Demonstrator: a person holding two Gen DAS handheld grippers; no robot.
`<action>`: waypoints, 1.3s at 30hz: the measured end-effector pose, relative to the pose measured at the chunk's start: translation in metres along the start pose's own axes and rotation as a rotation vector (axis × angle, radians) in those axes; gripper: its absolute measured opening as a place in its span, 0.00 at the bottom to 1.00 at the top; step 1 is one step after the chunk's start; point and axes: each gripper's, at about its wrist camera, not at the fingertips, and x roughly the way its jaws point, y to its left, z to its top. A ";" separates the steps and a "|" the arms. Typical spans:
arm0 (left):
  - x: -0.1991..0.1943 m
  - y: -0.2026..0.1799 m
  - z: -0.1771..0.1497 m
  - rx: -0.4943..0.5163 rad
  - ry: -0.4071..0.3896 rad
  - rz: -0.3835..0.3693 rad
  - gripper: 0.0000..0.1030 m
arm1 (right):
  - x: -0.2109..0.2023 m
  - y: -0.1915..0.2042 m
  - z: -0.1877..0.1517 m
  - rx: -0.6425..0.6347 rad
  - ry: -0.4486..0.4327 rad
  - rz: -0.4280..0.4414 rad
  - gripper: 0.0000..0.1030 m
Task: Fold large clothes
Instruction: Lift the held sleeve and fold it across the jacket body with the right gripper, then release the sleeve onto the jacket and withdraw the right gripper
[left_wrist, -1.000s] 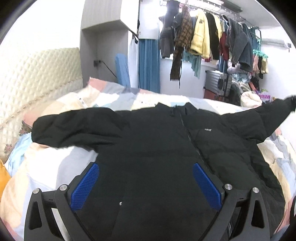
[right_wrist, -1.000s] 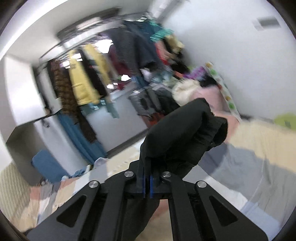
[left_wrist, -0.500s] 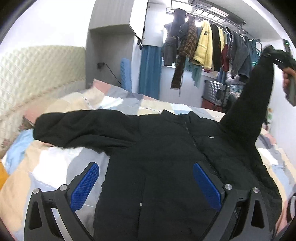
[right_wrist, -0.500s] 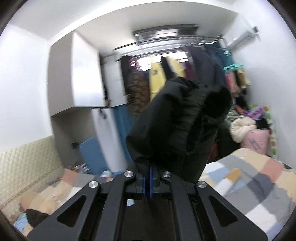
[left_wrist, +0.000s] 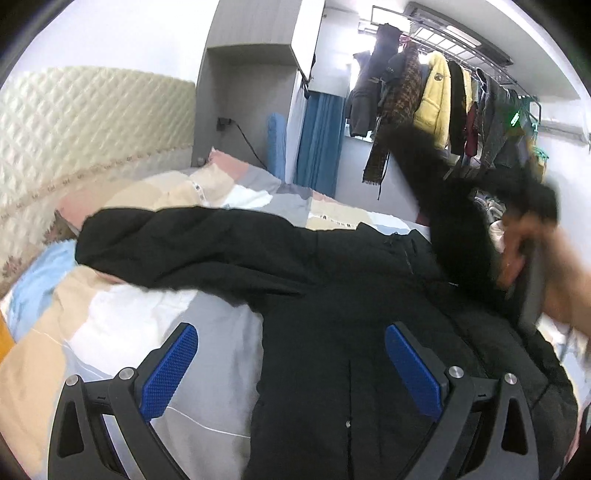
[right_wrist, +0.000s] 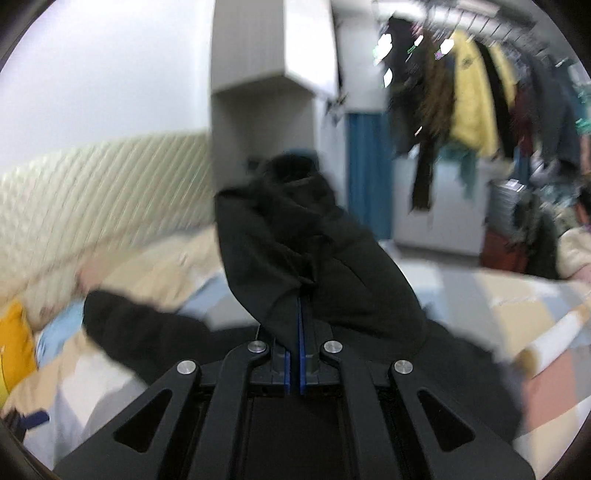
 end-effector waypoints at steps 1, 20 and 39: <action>0.002 0.002 0.000 -0.001 0.002 -0.003 0.99 | 0.017 0.009 -0.017 0.004 0.046 0.023 0.03; 0.036 0.019 -0.006 -0.058 0.065 -0.023 0.99 | 0.070 0.042 -0.129 -0.002 0.401 0.068 0.10; -0.055 -0.023 -0.006 0.019 -0.027 -0.050 0.99 | -0.123 0.020 -0.062 -0.017 0.127 0.059 0.77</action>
